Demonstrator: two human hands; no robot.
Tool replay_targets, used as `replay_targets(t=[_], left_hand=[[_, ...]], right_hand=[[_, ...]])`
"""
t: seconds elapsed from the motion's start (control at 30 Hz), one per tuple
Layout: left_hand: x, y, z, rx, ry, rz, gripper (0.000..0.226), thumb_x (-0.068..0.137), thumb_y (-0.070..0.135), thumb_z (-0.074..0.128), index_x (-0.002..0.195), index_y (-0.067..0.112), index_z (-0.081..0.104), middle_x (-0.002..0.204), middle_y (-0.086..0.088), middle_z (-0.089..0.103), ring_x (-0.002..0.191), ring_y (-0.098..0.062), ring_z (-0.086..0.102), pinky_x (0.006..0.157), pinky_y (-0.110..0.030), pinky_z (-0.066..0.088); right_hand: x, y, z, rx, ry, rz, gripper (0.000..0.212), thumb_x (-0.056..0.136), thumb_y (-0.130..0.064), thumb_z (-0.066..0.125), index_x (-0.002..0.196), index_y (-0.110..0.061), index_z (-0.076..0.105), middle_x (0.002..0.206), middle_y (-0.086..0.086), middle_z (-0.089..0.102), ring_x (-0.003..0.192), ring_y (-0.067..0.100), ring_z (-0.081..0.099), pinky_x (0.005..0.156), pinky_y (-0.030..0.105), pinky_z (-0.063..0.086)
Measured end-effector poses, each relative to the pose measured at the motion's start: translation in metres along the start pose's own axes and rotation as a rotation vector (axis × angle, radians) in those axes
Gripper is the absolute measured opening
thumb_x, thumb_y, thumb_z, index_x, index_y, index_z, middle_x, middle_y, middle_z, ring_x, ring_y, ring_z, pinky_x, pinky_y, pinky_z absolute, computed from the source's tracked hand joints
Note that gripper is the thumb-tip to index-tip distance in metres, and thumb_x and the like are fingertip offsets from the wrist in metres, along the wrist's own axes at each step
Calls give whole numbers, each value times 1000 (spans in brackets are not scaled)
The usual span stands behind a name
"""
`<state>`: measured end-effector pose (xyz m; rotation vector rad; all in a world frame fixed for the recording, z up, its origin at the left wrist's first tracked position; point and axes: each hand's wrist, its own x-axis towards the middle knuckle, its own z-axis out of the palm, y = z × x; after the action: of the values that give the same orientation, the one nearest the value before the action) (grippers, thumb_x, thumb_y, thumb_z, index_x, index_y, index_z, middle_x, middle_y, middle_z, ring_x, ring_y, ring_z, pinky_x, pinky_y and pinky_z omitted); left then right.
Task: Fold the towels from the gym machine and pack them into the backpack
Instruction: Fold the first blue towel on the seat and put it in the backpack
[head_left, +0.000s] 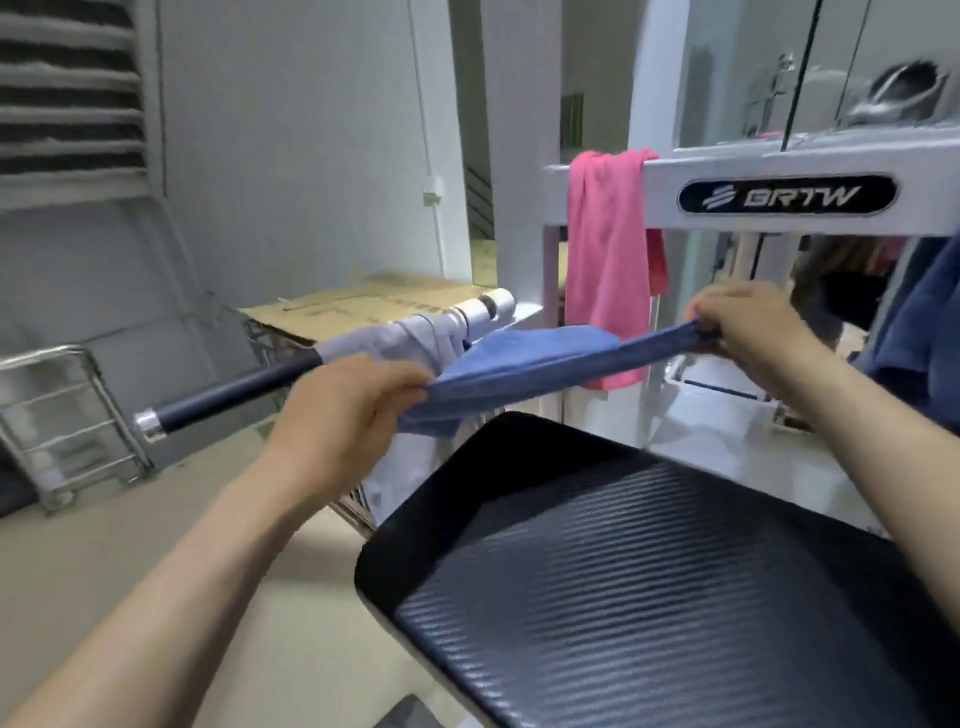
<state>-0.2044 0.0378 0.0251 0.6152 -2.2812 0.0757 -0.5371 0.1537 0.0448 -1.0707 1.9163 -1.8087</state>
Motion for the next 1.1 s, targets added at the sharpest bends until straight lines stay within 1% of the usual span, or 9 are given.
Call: replay_targets(t=[0.13, 0.27, 0.4, 0.73, 0.8, 0.9, 0.97, 1.03, 1.1], left_hand=[[-60, 35, 28, -38, -510, 93, 32, 79, 48, 39, 90, 29, 63, 80, 4, 71, 75, -24, 67, 63, -32, 52], [-78, 55, 37, -124, -572, 64, 23, 79, 38, 54, 90, 28, 72, 87, 13, 72, 81, -9, 65, 70, -26, 50], [-85, 76, 30, -361, -713, -72, 12, 80, 30, 72, 91, 29, 71, 83, 15, 71, 78, -1, 62, 71, -23, 49], [-97, 128, 13, -890, -1307, -138, 17, 90, 26, 66, 88, 10, 72, 68, 0, 65, 57, -11, 55, 59, -19, 45], [-95, 123, 10, -933, -1217, -253, 26, 95, 28, 59, 87, 8, 72, 71, 0, 69, 59, -12, 59, 61, -20, 47], [-90, 77, 28, -522, -458, -433, 13, 92, 25, 61, 85, 23, 73, 79, 9, 71, 71, -2, 62, 68, -18, 45], [-86, 36, 40, -101, -160, -484, 13, 90, 28, 60, 97, 25, 71, 93, 4, 67, 91, -12, 61, 81, -27, 45], [-83, 1, 52, -21, -249, -617, 23, 89, 34, 58, 108, 23, 67, 97, -3, 65, 98, -25, 60, 85, -34, 45], [-82, -12, 48, -284, -391, -760, 26, 81, 30, 62, 106, 23, 66, 92, 1, 68, 85, -19, 63, 79, -34, 48]], right_hand=[[-21, 51, -22, -430, -282, 230, 22, 83, 7, 51, 65, -5, 56, 70, 20, 56, 65, 23, 49, 51, 21, 41], [-42, 55, -30, -463, -339, 190, 26, 77, 4, 51, 54, 1, 60, 74, 33, 57, 63, 24, 51, 47, 19, 37], [-53, 49, -42, -769, -436, 140, 44, 83, -34, 66, 50, -5, 64, 45, 6, 55, 46, 16, 45, 52, 26, 35], [-75, 12, -47, -1373, -634, 215, 33, 80, -49, 69, 75, -17, 70, 72, -4, 71, 69, 14, 66, 65, 28, 47], [-76, 8, -32, -1431, -556, -6, 27, 84, -45, 63, 85, -19, 69, 87, -1, 69, 79, 17, 61, 66, 29, 45], [-74, 6, 12, -1123, -580, -252, 11, 89, -29, 57, 95, -26, 66, 94, -6, 67, 90, 17, 61, 75, 29, 45], [-70, 9, 48, -982, -628, -355, 22, 92, -19, 54, 109, -21, 67, 105, -3, 67, 97, 17, 61, 83, 28, 45], [-66, 16, 88, -951, -677, -444, 31, 93, -14, 51, 122, -18, 61, 122, 1, 63, 108, 19, 58, 89, 27, 41], [-60, 20, 124, -957, -748, -500, 39, 94, -11, 49, 132, -17, 54, 135, 2, 57, 121, 22, 52, 96, 28, 39]])
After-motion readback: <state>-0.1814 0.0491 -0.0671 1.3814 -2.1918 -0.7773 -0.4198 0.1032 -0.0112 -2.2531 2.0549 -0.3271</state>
